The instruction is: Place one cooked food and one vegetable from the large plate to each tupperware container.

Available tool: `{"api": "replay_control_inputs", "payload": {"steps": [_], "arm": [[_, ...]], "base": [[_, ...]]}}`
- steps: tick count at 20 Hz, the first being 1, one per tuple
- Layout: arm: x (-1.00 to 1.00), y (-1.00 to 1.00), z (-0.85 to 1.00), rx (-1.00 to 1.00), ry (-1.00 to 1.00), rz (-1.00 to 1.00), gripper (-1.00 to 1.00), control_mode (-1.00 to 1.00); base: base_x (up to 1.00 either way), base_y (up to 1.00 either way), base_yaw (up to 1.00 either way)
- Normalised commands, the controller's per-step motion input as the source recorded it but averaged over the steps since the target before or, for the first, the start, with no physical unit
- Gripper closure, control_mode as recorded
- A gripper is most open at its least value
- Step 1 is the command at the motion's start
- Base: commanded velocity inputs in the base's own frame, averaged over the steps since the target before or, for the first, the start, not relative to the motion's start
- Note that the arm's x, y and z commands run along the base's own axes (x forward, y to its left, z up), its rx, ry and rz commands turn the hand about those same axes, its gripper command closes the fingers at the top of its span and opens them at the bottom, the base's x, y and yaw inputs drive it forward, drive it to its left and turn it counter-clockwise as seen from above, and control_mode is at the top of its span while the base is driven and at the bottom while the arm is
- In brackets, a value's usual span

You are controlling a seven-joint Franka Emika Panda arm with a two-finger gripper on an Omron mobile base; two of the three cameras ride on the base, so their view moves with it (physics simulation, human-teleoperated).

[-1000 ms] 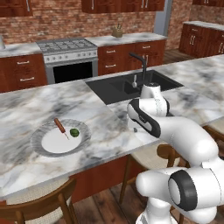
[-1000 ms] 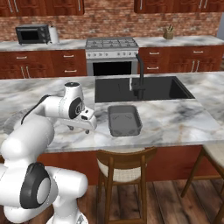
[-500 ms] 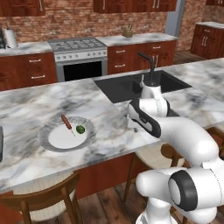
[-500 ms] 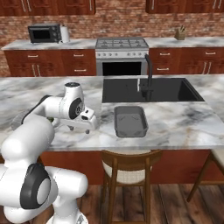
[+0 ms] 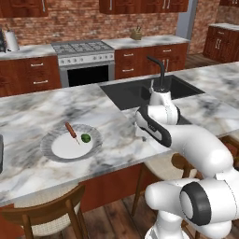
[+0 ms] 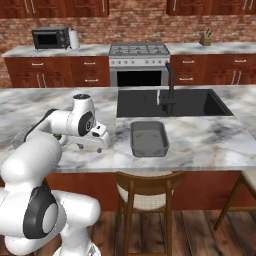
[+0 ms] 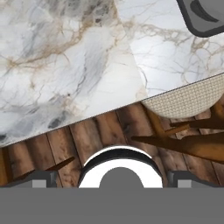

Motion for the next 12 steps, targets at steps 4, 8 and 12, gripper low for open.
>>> {"api": "replay_control_inputs", "payload": {"steps": [4, 8, 12], "arm": [[0.01, 0.00, 0.00, 0.00, 0.00, 0.06, -1.00, -1.00], [0.02, 0.16, 0.00, -0.02, -0.08, 0.18, -1.00, -1.00], [0.42, 0.51, 0.02, -0.01, -0.07, 0.22, -1.00, -1.00]], "base": [[0.03, 0.00, 0.05], [0.00, 0.00, 0.00], [0.00, 0.00, 0.00]]}}
